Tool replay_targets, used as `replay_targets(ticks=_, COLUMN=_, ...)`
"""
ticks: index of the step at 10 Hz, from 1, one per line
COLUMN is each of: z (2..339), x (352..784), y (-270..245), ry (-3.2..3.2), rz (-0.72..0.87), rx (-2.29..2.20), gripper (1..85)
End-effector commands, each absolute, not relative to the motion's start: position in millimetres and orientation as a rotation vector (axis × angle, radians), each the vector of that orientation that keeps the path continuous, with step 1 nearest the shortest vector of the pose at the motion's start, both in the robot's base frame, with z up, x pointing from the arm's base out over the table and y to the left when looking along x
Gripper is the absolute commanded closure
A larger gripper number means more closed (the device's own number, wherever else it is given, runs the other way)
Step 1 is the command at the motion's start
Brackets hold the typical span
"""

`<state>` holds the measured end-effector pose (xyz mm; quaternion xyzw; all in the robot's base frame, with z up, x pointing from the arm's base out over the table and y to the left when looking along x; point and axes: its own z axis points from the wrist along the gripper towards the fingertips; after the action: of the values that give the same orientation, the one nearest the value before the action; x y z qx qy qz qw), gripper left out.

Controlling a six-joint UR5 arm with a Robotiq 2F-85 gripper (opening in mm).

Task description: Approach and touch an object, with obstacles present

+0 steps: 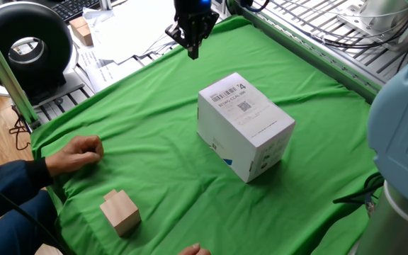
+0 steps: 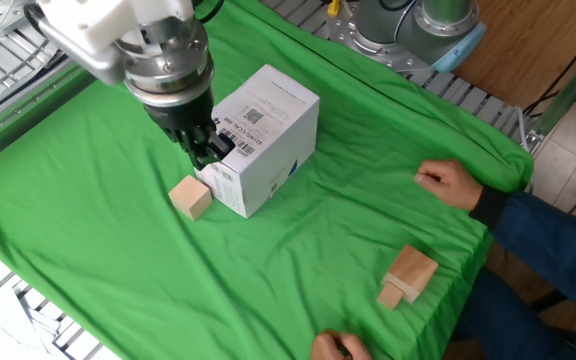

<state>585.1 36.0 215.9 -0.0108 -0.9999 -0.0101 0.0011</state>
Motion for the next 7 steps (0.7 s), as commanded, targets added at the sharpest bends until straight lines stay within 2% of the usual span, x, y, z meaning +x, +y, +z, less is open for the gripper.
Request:
replay_targets(ticks=1, z=219, x=596, y=40, ry=-3.183, rz=-0.063, rx=-0.026, gripper=83.3)
replay_targets(ticks=4, z=216, x=597, y=35, ry=-3.182, rz=-0.036, rx=-0.023, gripper=83.3)
replay_targets(ticks=5, z=197, x=601, y=29, ry=-3.181, rz=-0.026, rx=-0.001, gripper=83.3)
replay_targets(ticks=7, z=162, x=583, y=17, ry=-3.111, rz=-0.024, rx=0.080, gripper=83.3)
